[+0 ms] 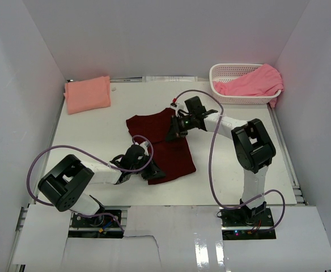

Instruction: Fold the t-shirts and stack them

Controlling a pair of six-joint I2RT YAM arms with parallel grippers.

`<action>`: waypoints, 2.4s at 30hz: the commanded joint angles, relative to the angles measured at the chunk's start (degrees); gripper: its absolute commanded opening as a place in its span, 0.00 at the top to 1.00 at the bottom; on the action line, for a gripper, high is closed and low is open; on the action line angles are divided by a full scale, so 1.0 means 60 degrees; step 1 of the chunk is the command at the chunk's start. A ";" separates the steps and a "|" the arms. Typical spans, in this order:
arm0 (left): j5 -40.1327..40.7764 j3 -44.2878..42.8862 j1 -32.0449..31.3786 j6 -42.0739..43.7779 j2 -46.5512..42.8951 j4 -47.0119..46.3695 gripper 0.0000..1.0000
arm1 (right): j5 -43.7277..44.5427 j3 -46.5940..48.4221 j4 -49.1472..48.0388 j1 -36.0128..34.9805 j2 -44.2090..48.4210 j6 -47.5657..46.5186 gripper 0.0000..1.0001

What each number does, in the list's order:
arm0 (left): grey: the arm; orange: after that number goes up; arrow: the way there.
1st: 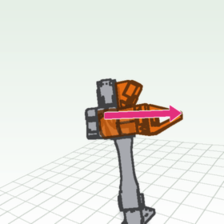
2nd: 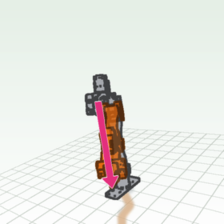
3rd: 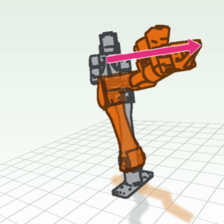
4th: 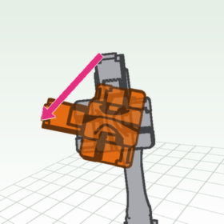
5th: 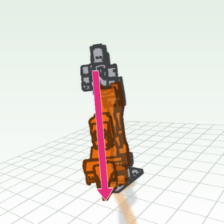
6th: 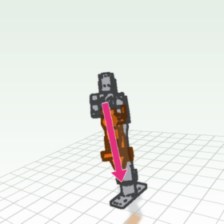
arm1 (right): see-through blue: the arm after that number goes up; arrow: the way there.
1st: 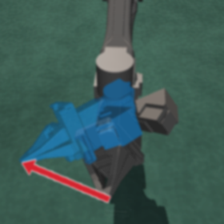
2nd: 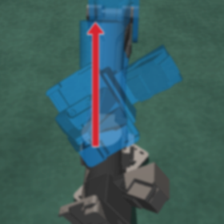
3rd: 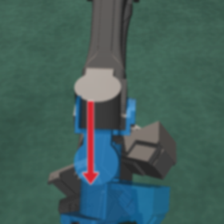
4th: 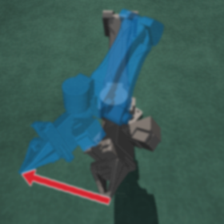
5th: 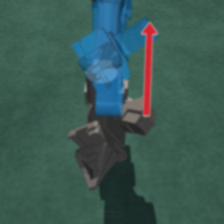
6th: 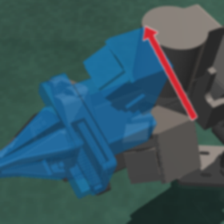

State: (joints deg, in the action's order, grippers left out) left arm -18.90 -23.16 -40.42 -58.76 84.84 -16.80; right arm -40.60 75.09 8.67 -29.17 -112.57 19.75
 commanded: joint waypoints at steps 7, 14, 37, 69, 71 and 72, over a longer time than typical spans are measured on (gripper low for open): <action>0.0425 0.0373 -0.0118 0.0389 0.0377 0.1554 1.00 | -0.0484 -0.0327 -0.0067 -0.0822 -0.0148 -0.0552 0.92; 0.0425 0.0359 -0.0118 0.0375 0.0421 0.1554 1.00 | -0.0148 -0.0546 -0.0432 -0.1144 -0.0632 -0.0610 0.92; 0.0381 0.0373 -0.0118 0.0389 0.0436 0.1554 1.00 | 0.0555 0.1033 -0.1781 -0.0955 -0.2564 0.0151 0.92; 0.0410 0.0329 -0.0162 0.0345 0.0509 0.1584 1.00 | -0.0849 0.2723 -0.0257 -0.0016 -0.1470 -0.0156 0.92; 0.0410 0.0329 -0.0177 0.0331 0.0538 0.1569 1.00 | -0.1055 0.1683 -0.0519 -0.0046 -0.0783 -0.0142 0.92; 0.0424 0.0315 -0.0191 0.0331 0.0524 0.1569 1.00 | -0.1288 0.1389 -0.0536 -0.0031 -0.0619 -0.0098 0.92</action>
State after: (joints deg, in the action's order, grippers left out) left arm -19.11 -23.27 -40.45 -58.92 85.19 -16.99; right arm -43.77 87.48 7.14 -29.17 -120.97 20.34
